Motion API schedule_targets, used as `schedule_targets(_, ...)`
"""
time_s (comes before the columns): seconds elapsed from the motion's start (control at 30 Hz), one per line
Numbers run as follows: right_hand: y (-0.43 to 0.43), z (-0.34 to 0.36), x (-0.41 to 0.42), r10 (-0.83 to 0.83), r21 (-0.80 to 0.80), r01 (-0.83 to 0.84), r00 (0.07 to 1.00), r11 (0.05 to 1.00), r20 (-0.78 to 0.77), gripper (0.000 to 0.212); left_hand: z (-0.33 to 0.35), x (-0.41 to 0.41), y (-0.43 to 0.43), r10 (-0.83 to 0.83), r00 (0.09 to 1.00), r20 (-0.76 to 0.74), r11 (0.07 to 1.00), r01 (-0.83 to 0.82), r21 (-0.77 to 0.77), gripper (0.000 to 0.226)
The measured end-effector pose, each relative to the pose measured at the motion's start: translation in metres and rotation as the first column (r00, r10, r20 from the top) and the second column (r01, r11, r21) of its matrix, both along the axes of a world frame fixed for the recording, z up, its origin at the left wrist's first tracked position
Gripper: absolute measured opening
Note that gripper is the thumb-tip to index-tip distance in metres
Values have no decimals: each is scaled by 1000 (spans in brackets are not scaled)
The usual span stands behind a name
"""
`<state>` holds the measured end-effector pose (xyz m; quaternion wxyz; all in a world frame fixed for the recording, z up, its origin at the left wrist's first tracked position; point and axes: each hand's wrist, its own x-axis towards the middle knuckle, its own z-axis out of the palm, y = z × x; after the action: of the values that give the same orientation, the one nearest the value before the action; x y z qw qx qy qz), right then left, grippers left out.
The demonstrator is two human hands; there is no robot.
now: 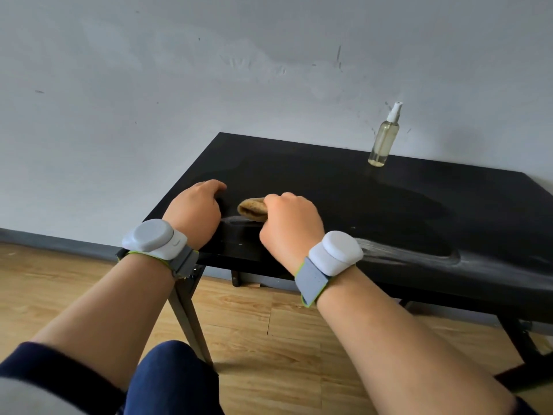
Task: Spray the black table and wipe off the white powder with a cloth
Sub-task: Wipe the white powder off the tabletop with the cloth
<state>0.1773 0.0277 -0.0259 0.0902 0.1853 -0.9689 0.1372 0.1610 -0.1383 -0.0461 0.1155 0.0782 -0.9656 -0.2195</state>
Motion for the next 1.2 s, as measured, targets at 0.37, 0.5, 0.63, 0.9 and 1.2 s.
schedule_targets(0.37, 28, 10, -28, -232, 48, 229, 969, 972, 80, 6, -3, 23, -21, 68, 998, -15, 993, -69, -93, 45)
schedule_targets(0.5, 5, 8, -17, -226, 45, 223, 972, 974, 62, 23, -1, 31, -29, 124, 992, -29, 986, -127, -111, 47)
schedule_targets(0.63, -26, 5, -2, -166, 24, 165, 984, 986, 68, 30, -7, 36, -37, 226, 969, -97, 960, -238, -148, 43)
schedule_targets(0.9, -68, 1, 7, -60, 45, 58, 998, 997, 35, 31, -11, 39, -47, 243, 968, -67, 964, -249, -92, 46)
schedule_targets(1.2, -66, -2, -1, 289, -36, -288, 955, 957, 64, 39, -11, 42, -52, 250, 963, -100, 967, -254, -24, 42)
